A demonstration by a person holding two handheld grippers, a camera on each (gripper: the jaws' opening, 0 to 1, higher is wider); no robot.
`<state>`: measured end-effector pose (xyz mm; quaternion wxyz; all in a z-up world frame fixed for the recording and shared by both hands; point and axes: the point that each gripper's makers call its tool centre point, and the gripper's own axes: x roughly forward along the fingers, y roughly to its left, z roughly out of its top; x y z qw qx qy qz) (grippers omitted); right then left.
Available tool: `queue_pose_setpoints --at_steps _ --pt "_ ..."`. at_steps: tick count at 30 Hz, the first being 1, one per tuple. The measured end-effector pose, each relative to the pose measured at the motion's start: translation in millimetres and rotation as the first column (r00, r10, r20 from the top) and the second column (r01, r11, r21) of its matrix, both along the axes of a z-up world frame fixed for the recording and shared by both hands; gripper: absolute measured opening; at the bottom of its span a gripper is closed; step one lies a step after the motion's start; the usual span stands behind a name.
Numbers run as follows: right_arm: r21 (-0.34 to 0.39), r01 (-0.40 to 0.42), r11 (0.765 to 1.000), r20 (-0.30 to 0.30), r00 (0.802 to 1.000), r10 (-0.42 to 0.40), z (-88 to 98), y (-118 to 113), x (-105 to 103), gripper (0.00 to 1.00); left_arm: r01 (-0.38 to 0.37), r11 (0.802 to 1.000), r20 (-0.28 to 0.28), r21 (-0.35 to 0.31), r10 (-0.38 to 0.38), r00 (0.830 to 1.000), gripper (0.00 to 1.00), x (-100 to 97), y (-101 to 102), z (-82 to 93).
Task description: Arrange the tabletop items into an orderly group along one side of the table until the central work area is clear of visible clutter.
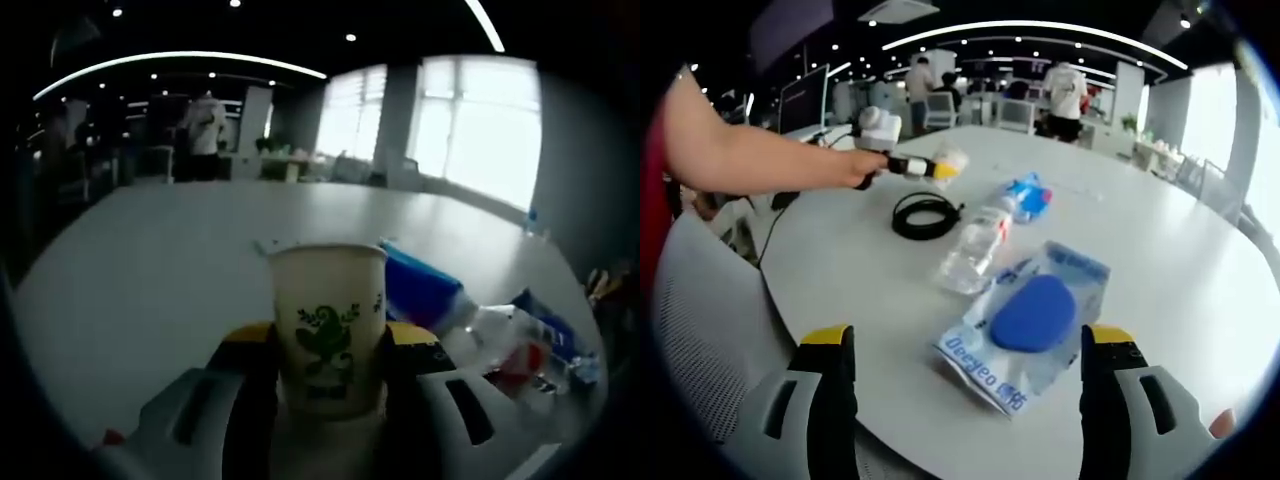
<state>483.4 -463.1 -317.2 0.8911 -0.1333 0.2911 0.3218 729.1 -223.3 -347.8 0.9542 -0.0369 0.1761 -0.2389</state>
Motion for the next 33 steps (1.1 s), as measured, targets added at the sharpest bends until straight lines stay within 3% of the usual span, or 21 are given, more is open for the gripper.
queue_pose_setpoints --at_steps 21,33 --pt "0.002 -0.009 1.0 -0.011 1.0 0.009 -1.8 0.3 -1.3 0.93 0.001 1.0 0.057 -0.026 0.0 0.998 0.39 -1.3 -1.7 -3.6" --pt "0.002 -0.014 1.0 -0.002 1.0 0.014 0.7 1.4 -0.6 0.92 0.011 1.0 0.048 -0.024 -0.01 0.999 0.39 -10.2 1.7 -4.6"
